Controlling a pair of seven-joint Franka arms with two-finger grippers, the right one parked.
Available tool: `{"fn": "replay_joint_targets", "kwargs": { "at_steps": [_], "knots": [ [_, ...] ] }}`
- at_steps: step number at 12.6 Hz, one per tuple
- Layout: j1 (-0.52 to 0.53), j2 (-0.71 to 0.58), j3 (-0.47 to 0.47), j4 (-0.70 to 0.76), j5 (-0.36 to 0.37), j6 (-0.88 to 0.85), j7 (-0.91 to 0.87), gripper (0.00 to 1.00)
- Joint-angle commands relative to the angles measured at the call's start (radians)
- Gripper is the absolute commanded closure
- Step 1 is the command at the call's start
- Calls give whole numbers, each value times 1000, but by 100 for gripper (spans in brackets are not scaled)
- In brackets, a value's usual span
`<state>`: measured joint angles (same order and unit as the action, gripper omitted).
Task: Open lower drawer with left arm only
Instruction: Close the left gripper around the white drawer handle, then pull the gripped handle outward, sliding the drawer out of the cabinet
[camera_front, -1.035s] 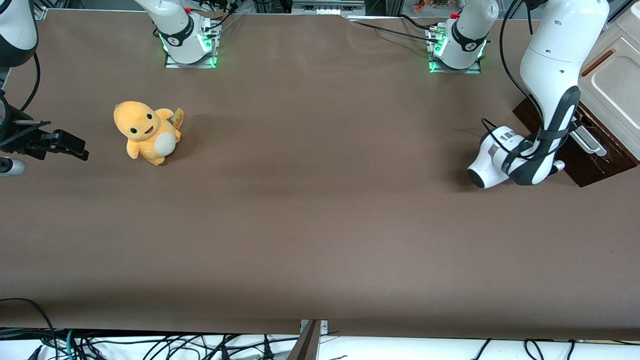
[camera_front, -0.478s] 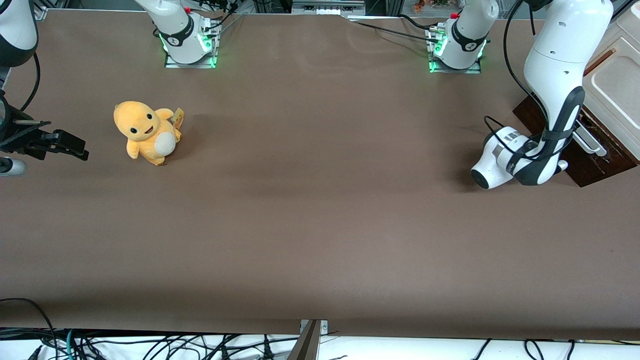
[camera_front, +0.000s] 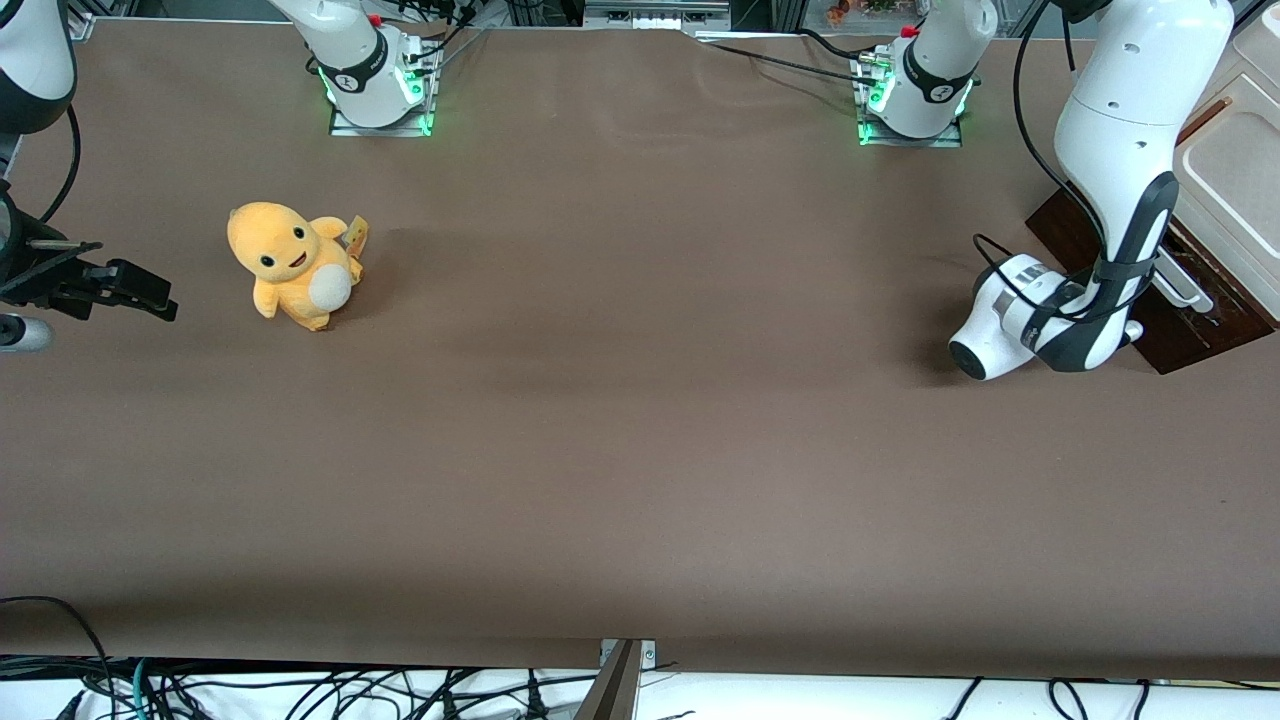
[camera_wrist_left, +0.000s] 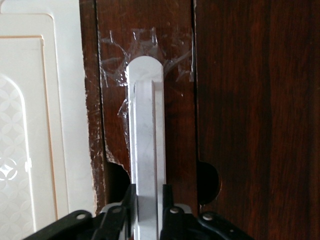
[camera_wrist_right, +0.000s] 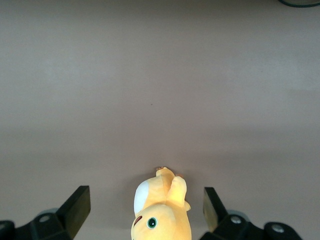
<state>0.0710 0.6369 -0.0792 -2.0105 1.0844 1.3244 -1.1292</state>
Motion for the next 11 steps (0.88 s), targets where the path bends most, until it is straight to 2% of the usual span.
{"fn": "replay_joint_targets", "kwargs": {
  "at_steps": [1,4,11],
  "knots": [
    [10,-14,-7,-2,29,6,-3,86],
    [9,-16,-8,-2,19,4,-3,99],
    [0,-16,-8,-1,14,4,-3,100]
  ]
}}
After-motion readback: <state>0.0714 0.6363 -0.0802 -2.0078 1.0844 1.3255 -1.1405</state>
